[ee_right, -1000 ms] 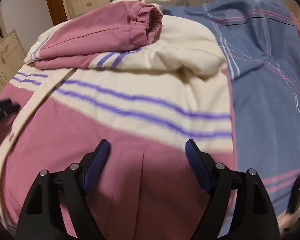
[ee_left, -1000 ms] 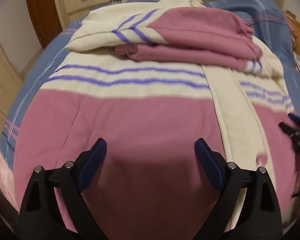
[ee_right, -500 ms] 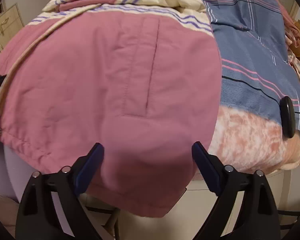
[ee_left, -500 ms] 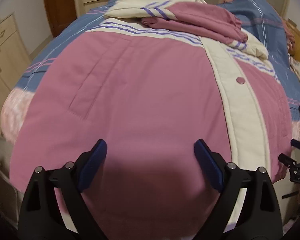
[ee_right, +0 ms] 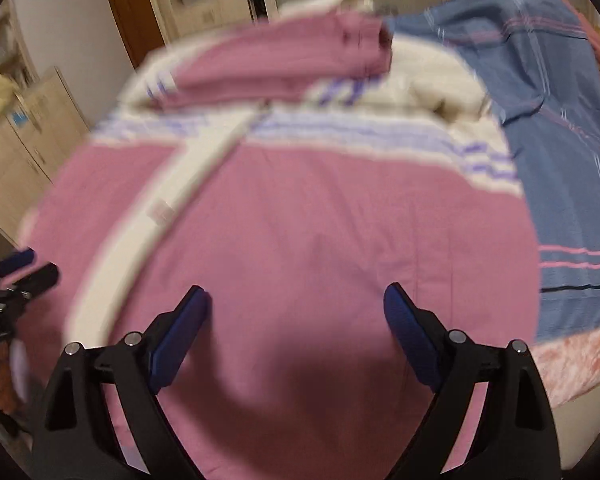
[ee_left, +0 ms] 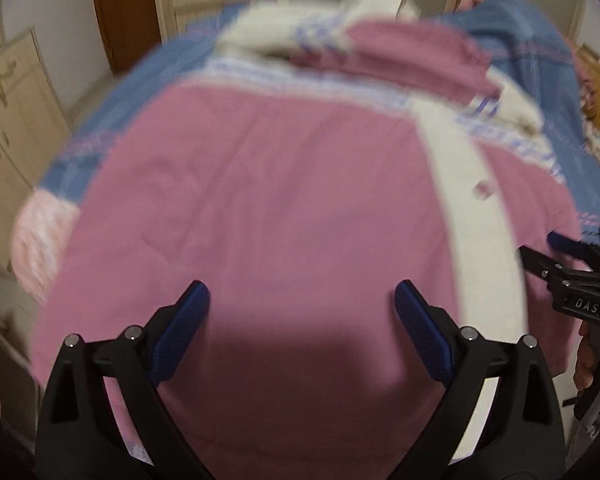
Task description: Fold large clothes
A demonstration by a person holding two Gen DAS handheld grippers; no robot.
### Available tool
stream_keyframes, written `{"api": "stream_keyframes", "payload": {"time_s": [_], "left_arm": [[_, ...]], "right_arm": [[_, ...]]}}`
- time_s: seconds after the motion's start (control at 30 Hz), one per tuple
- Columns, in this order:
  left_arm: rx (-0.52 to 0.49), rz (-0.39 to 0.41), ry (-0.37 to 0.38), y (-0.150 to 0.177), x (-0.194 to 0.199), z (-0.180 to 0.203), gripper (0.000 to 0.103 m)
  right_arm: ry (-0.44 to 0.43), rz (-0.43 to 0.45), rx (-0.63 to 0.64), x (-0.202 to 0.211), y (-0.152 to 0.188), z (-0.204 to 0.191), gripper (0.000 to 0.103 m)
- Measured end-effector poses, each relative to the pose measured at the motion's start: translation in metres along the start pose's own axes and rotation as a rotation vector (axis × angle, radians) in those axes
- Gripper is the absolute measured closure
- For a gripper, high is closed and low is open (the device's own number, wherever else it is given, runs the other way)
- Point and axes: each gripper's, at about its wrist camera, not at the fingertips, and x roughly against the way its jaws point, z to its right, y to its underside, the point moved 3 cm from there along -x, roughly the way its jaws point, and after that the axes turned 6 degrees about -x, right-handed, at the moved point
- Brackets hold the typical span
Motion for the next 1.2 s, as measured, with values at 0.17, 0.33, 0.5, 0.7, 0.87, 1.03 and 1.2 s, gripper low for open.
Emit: {"api": "stream_keyframes", "payload": {"time_s": [0.17,0.33,0.5,0.7,0.87,1.03,1.2], "left_arm": [[0.075,0.110,0.114,-0.040,0.029,-0.010,0.008],[0.078,0.219,0.151,-0.152,0.036,0.000,0.002],[0.100,0.177,0.183,-0.235,-0.011,0.016,0.002],[0.166,0.120,0.173,-0.252,-0.081,0.011,0.002],[0.071,0.140,0.055,-0.249,-0.096,0.022,0.002],[0.148,0.164,0.117,-0.256,-0.093,0.012,0.002],[0.195,0.189,0.170,-0.258,-0.090,0.005,0.002]], "right_arm": [[-0.052,-0.013,0.081,0.021,-0.016,-0.008,0.004],[-0.172,0.095,-0.070,0.060,-0.090,0.026,0.004],[-0.225,0.166,-0.147,0.062,-0.207,0.046,0.004],[-0.260,0.107,-0.178,-0.033,-0.377,0.056,0.001],[-0.187,-0.019,-0.306,-0.152,-0.482,0.079,0.001],[-0.190,-0.003,-0.304,-0.197,-0.519,0.053,0.001],[-0.056,0.030,-0.278,-0.207,-0.512,0.032,0.074]]}}
